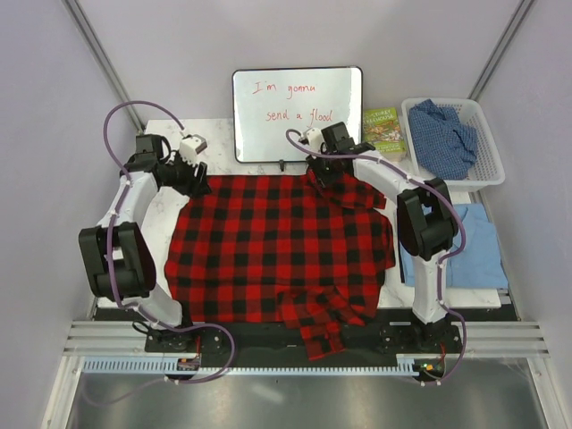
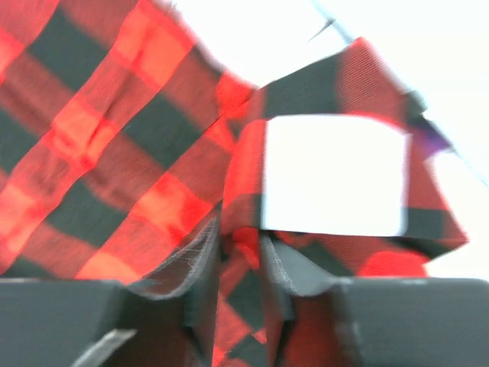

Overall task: Fold and stack the long sleeve shirts
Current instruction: Flatten the shirt out

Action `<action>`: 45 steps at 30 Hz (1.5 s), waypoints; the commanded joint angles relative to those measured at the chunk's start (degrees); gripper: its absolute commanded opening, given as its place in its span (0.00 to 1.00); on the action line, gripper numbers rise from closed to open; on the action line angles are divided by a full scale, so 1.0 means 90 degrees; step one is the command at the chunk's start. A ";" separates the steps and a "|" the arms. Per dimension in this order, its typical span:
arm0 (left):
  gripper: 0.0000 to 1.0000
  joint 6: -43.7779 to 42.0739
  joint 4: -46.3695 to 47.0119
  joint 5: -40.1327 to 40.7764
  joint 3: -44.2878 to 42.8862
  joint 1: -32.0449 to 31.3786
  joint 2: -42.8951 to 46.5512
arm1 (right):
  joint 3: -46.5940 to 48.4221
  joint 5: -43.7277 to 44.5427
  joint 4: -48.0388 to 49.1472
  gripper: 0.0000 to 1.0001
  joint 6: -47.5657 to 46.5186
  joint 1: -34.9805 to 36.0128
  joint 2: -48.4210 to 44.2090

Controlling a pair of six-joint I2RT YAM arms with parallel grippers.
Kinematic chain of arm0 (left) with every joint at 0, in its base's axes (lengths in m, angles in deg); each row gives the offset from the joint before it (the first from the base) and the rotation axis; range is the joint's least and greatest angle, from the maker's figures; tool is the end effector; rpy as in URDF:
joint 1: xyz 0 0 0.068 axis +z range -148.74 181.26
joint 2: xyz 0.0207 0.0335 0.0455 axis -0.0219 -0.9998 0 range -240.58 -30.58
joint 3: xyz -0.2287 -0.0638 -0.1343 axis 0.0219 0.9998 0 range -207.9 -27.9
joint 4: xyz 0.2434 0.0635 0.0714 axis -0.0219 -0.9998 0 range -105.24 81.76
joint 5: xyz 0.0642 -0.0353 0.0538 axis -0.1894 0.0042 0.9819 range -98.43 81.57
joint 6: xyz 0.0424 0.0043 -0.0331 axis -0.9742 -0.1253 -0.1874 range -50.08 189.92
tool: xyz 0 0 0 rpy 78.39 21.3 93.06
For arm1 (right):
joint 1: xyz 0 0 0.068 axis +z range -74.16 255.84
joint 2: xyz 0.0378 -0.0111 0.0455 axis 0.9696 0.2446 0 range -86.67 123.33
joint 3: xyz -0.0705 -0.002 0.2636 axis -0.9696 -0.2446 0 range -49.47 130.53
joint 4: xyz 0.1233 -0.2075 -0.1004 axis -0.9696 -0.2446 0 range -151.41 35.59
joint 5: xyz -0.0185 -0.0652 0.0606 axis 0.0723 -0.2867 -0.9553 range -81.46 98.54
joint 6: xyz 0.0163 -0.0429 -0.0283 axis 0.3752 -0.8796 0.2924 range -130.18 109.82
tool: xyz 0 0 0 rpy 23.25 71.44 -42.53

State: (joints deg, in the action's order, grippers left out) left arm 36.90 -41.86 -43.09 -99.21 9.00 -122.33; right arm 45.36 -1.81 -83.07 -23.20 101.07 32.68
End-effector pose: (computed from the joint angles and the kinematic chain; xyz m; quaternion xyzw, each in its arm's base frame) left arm 0.3388 0.0257 0.2644 0.2883 0.8659 -0.1630 0.3748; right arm 0.4157 0.2029 0.2092 -0.3365 0.8835 0.1185 0.3036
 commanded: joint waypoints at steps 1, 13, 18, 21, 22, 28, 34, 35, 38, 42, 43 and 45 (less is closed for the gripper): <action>0.63 0.0260 0.0377 -0.0114 -0.0504 0.0057 -0.0469 | 0.0605 0.0593 0.0343 0.22 -0.0096 -0.0167 -0.0068; 0.63 -0.0227 0.0465 -0.0270 -0.1275 0.0106 -0.1465 | 0.1123 -0.0725 0.0245 0.00 -0.0468 -0.0714 -0.0497; 0.60 -0.0939 0.0319 -0.0319 -0.1919 0.0145 -0.2149 | 0.1660 -0.0579 0.0158 0.00 -0.0828 -0.0850 -0.0439; 0.58 -0.1301 0.0270 -0.0446 -0.2154 0.0145 -0.2442 | 0.1787 -0.0442 0.0051 0.00 -0.1209 -0.0919 -0.0458; 0.58 -0.1476 0.0241 -0.0456 -0.2223 0.0145 -0.2520 | 0.1807 -0.0413 0.0021 0.00 -0.1355 -0.0967 -0.0478; 0.53 -0.2054 -0.0131 -0.0417 -0.2887 0.0155 -0.3282 | 0.2090 -0.0344 -0.0408 0.00 -0.1718 -0.1065 -0.0536; 0.52 -0.1928 -0.0131 -0.0719 -0.2829 0.0155 -0.3244 | 0.1915 -0.0822 -0.0828 0.24 -0.1260 -0.1065 -0.0518; 0.53 -0.1869 -0.0131 -0.0749 -0.2761 0.0155 -0.3205 | 0.1944 -0.0794 -0.0983 0.43 -0.1201 -0.1065 -0.0372; 0.53 -0.1781 -0.0121 -0.0769 -0.2537 0.0164 -0.3010 | 0.1818 -0.0608 -0.1228 0.52 -0.1356 -0.1143 -0.0292; 0.54 -0.1557 -0.0121 -0.0993 -0.2292 0.0301 -0.2688 | 0.0261 -0.0833 -0.1220 0.66 -0.1765 -0.1310 -0.0965; 0.54 -0.1566 -0.0131 -0.1080 -0.2234 0.0311 -0.2532 | -0.0045 -0.0823 -0.1161 0.66 -0.1999 -0.1310 -0.1102; 0.55 -0.1605 -0.0111 -0.1227 -0.2048 0.0311 -0.2366 | -0.0679 -0.0794 -0.1005 0.66 -0.2215 -0.1319 -0.1327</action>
State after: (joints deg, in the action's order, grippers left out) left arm 22.06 -42.63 -49.23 -119.64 10.95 -150.20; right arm 48.18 -7.99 -91.71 -38.02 89.82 25.86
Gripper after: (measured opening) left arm 0.540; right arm 0.663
